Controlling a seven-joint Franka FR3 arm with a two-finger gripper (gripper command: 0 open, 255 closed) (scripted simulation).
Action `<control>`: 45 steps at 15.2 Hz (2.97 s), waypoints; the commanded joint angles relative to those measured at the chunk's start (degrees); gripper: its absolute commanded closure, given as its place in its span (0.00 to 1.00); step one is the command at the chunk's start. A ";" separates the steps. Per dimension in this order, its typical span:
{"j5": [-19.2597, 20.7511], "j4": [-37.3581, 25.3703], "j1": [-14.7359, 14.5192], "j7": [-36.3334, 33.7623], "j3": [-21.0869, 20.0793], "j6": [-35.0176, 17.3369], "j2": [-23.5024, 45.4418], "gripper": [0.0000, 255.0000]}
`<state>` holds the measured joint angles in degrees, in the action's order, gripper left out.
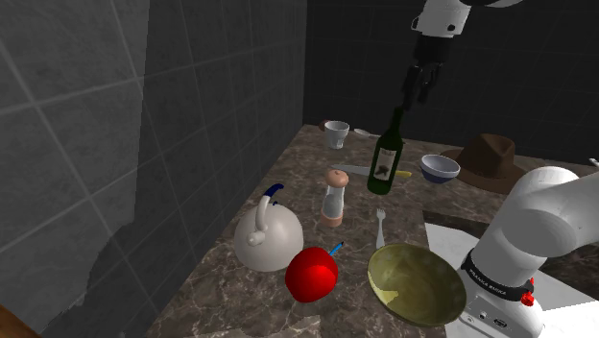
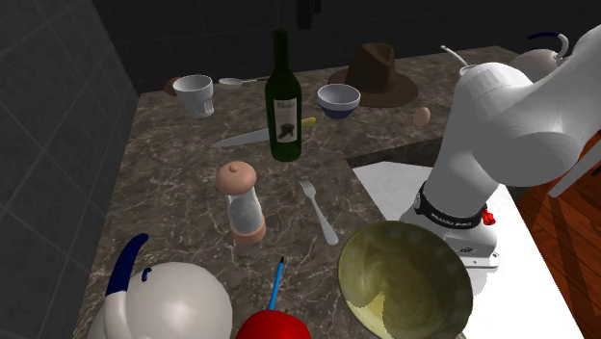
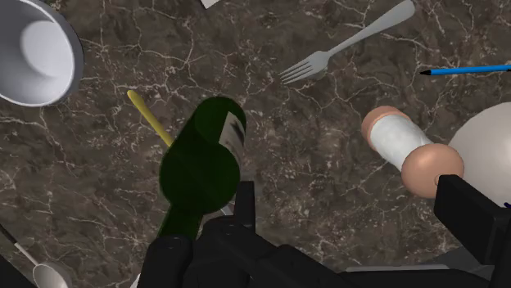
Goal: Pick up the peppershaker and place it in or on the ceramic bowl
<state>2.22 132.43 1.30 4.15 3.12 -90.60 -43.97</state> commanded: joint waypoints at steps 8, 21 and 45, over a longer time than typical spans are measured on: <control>-2.65 2.34 -3.23 -2.41 -4.31 -8.64 8.84 0.00; -4.96 -0.80 -8.45 -6.68 -12.03 -22.78 30.61 0.00; -4.87 3.47 -8.50 -6.82 -12.26 -28.86 32.44 1.00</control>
<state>-2.65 135.88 -7.20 -2.67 -9.14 -119.46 -11.54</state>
